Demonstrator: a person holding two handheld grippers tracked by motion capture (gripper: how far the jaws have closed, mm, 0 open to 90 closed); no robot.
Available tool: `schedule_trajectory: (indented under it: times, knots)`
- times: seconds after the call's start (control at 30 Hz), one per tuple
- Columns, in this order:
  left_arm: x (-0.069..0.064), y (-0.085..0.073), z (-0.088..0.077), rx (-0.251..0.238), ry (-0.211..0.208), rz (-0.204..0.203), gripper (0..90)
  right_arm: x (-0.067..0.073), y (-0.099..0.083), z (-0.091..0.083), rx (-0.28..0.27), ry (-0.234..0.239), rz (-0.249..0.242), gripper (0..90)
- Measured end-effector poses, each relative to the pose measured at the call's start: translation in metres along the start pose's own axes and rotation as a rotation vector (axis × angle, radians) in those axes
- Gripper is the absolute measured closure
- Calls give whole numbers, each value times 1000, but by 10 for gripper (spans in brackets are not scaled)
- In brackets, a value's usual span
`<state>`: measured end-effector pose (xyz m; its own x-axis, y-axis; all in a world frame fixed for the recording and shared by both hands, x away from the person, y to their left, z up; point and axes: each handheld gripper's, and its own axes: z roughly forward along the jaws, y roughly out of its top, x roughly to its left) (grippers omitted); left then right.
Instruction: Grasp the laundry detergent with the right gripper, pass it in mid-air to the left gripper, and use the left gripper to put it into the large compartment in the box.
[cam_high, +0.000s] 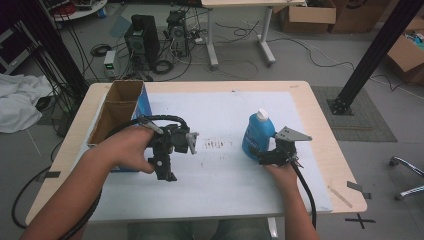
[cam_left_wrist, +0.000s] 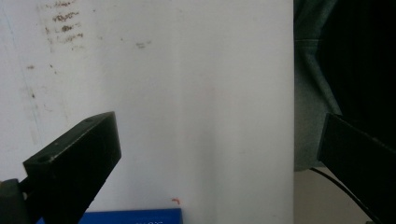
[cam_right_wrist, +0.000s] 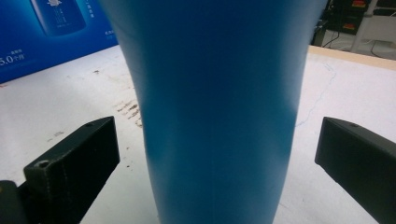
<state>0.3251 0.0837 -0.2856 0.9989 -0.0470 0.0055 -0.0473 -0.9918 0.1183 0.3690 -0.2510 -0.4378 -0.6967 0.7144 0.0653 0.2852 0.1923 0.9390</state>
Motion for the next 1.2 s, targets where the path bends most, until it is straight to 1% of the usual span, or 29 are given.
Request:
schedule_trajectory:
  times: [0.1, 0.3, 0.37, 0.4, 0.5, 0.63, 0.67, 0.87, 0.97, 1.07, 1.1, 1.13, 1.2]
  knots:
    - [-1, 1, 0, 3, 0, 4, 1, -1, -1, 1, 8, -9, 2, 0]
    - [1, 3, -1, 6, 9, 8, 1, 0, -2, 6, 0, -10, 0, 16]
    - [0, 4, -1, 3, 5, 9, 1, 0, -2, 7, -5, -16, -1, 24]
    - [0, 4, -1, 6, 6, 15, 1, -1, -2, 7, -6, -22, -2, 33]
    - [0, 5, 0, 8, 5, 12, 1, -1, -2, 8, -7, -26, -1, 68]
    - [1, 6, 0, 14, 6, 11, 1, 0, -2, 8, -11, -19, -6, 131]
    - [1, 6, 0, 13, 7, 11, 1, 0, -2, 9, -11, -23, -13, 136]
    - [2, 6, 3, 12, 3, 8, 1, 1, -1, 9, -1, -32, -16, 164]
    - [2, 6, 3, 13, 0, 11, 1, 2, -1, 9, -2, -40, -24, 210]
    - [1, 5, 4, 8, -3, 6, 1, 2, -1, 8, -4, -31, -17, 244]
    - [1, 5, 4, 12, -3, 8, 1, 2, -1, 8, -3, -24, -20, 245]
    - [1, 4, 5, 7, -2, 1, 1, 3, -1, 8, -4, -24, -25, 249]
    - [2, 4, 6, 13, -5, 1, 1, 4, 0, 9, -2, -32, -39, 254]
